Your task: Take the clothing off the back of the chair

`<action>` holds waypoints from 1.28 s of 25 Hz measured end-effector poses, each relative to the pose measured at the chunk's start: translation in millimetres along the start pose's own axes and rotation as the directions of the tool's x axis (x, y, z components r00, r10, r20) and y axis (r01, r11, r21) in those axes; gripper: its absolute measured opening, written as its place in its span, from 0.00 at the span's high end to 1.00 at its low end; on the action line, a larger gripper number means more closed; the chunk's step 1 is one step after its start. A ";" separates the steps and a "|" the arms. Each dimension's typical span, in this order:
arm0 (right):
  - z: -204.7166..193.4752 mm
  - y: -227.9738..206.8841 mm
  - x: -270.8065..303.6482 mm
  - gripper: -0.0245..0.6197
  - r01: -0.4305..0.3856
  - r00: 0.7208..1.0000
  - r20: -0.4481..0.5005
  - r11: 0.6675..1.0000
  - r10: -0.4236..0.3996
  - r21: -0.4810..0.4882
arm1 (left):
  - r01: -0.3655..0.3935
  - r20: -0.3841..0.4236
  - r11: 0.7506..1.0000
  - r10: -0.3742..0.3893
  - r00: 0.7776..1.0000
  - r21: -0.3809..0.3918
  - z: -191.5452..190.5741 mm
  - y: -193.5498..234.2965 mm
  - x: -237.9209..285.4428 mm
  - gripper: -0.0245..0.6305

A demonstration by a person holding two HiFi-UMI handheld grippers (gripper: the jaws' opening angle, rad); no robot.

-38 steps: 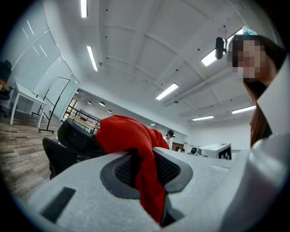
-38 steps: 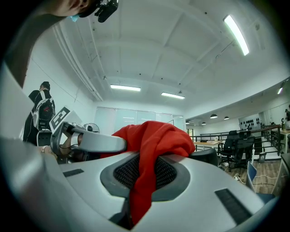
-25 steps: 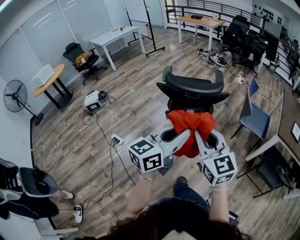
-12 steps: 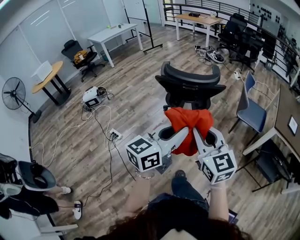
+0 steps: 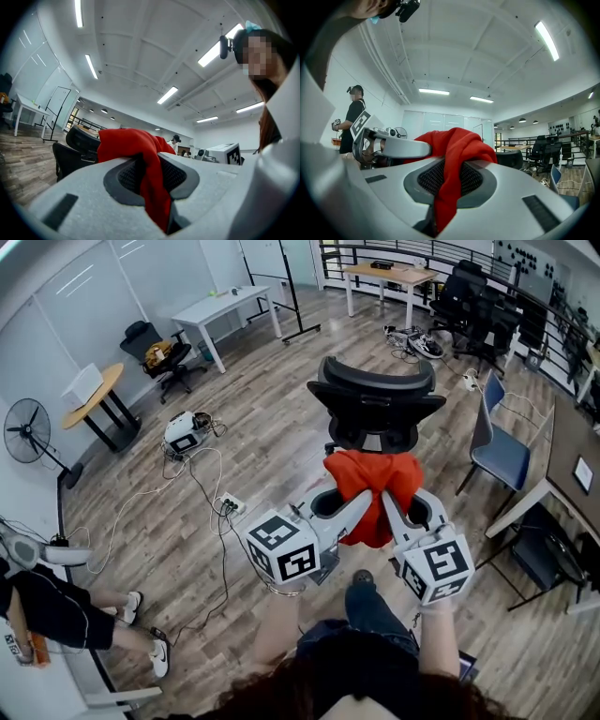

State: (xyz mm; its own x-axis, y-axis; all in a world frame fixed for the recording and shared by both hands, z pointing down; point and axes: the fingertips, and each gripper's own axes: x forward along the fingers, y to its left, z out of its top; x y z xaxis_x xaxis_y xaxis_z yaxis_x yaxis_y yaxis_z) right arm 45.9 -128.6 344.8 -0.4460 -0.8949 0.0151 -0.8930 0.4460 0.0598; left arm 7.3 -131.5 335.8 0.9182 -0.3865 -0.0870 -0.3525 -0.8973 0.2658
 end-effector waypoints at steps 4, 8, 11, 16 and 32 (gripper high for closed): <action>4.0 6.3 -8.6 0.88 0.004 1.000 0.007 1.000 -0.004 0.003 | 0.001 -0.006 1.000 -0.001 1.000 0.012 2.1 -9.0 -5.7 0.84; 4.9 12.0 -15.2 0.88 0.006 1.000 0.013 1.000 -0.006 0.010 | -0.003 -0.013 1.000 0.003 1.000 0.027 1.3 -16.4 -10.7 0.84; 5.9 15.9 -19.5 0.88 0.009 1.000 0.019 1.000 -0.010 0.012 | -0.003 -0.014 0.999 0.004 1.000 0.036 1.3 -21.3 -14.7 0.84; 9.4 22.5 -26.4 0.88 0.018 0.999 0.031 1.000 -0.018 0.014 | -0.004 -0.016 0.998 0.005 1.000 0.060 3.4 -29.0 -20.7 0.84; 21.1 28.3 -33.9 0.88 0.033 0.999 0.043 0.999 -0.033 0.011 | -0.006 -0.009 0.994 0.007 1.000 0.111 13.6 -39.7 -25.6 0.84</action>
State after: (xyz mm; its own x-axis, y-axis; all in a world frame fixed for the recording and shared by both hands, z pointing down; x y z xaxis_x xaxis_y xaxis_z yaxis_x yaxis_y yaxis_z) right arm 34.5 -85.3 325.0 -0.4182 -0.9079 -0.0299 -0.9078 0.4165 0.0494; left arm -4.7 -88.9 314.4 0.9173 -0.3907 -0.0770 -0.3757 -0.9131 0.1585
